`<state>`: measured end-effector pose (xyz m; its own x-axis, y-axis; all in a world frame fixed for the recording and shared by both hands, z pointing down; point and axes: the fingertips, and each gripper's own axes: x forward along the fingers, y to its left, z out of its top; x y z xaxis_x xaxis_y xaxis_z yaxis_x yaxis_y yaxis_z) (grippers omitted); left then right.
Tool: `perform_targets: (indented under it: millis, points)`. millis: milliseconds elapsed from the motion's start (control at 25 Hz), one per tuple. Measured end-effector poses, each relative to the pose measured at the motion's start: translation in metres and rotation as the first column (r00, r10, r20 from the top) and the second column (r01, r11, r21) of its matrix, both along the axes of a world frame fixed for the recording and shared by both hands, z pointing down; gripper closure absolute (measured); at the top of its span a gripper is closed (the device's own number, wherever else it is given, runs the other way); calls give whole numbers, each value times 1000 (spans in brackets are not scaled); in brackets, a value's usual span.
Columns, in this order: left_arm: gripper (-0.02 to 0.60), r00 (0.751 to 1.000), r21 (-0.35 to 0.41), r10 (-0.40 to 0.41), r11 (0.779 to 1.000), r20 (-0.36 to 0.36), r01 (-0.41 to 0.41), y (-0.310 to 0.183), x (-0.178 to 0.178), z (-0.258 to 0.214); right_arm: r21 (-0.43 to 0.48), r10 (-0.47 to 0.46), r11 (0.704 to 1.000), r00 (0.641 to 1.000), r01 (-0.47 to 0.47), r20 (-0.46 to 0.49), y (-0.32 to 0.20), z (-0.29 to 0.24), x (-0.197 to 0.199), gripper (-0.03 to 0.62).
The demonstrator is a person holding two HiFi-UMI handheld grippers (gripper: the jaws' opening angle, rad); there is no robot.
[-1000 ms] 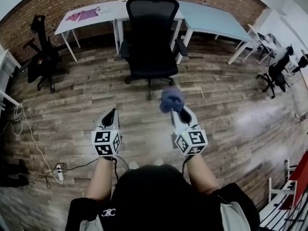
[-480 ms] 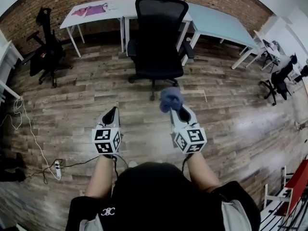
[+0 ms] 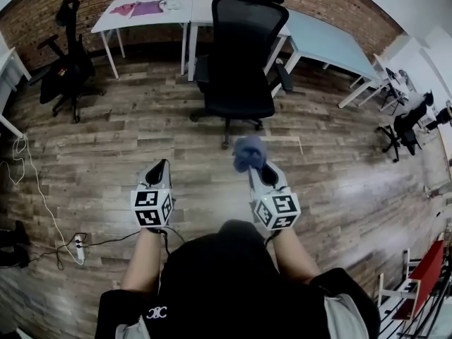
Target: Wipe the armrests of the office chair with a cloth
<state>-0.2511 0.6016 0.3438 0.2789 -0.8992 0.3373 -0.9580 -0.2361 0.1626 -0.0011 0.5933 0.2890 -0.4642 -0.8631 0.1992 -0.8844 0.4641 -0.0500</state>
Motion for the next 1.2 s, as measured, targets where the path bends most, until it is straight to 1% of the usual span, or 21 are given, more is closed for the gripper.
perform_targets:
  millis: [160,400,560,680,760,880,1000,1080,1120,1200]
  points:
    - [575,1000,-36,-16,999,-23,15,-10,-14,13,-47,-19,999,999,18,-31,-15,18,-12,507]
    - [575,999,-78,-41,996,7,42,-62,-40,30,-75,-35,997,999,34,-21,-82,40,-30,505]
    - [575,999,-83,-32,996,32,35,-123,-45,32,-89,-52,995,998,51,-17,-148,53,-32,505]
    - [575,998,-104,25,994,57,-19,-183,-35,23,-119,-77,990,997,73,-27,-203,56,-31,505]
    - [575,996,-102,58,993,71,-51,-223,-29,15,-136,-102,986,994,96,-39,-235,59,-33,505]
    - [575,995,-91,60,994,85,-52,-277,-26,5,-167,-133,978,991,126,-33,-280,67,-41,505]
    - [575,996,-102,56,994,71,-48,-309,-20,4,-189,-171,969,985,162,-32,-314,71,-50,505]
    - [575,995,-116,68,991,78,-58,-322,-16,9,-206,-195,961,980,183,-37,-331,77,-55,503]
    - [575,994,-127,73,990,83,-62,-328,-17,13,-223,-201,956,979,189,-32,-340,83,-58,503]
    - [575,994,-152,71,987,78,-58,-343,-25,25,-287,-195,939,981,188,3,-360,101,-65,503]
